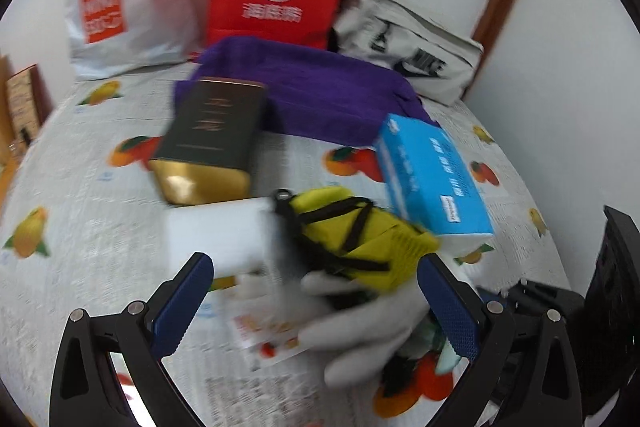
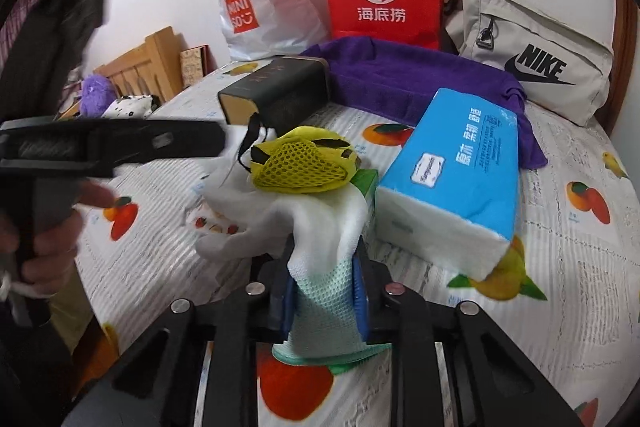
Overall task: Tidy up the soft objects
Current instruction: 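Grasp the white glove with the right tool while the left tool grasps the yellow mesh pouch, then carry the glove in the right tool while the left tool carries the pouch toward the purple towel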
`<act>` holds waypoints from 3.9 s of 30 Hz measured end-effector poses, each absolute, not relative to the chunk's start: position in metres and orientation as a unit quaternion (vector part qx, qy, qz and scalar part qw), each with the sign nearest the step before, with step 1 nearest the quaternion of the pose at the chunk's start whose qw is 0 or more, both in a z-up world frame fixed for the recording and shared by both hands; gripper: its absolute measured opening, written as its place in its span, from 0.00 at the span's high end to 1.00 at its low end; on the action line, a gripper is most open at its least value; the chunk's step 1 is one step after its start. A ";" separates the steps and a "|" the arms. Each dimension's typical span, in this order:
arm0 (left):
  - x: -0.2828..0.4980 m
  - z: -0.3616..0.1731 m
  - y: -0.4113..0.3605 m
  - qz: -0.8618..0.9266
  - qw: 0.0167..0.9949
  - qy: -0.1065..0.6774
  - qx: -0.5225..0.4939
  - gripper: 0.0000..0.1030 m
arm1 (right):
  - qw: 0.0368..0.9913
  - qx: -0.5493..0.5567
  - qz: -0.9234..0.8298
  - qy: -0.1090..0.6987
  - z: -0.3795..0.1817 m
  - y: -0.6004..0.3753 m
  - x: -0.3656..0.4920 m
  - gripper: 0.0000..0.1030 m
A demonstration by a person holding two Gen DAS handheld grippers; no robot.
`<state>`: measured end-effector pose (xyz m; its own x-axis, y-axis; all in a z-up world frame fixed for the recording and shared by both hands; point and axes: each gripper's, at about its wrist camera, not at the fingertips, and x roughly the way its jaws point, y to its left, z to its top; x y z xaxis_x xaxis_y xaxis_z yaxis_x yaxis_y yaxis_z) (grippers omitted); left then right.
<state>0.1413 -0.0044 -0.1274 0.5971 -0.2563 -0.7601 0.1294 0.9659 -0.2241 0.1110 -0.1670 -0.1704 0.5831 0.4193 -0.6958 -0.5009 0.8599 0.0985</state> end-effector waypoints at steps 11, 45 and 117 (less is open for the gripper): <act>0.166 -0.155 -0.049 -0.131 0.869 0.476 -0.036 0.01 | 0.882 -0.012 0.271 0.386 -0.182 -0.184 0.104 0.82; 0.111 -0.143 0.004 -0.150 0.884 0.438 -0.060 0.67 | 0.905 0.023 0.223 0.363 -0.163 -0.227 0.086 0.83; 0.126 -0.123 0.106 -0.123 0.898 0.379 -0.189 0.86 | 0.918 0.042 0.193 0.344 -0.115 -0.244 0.084 0.86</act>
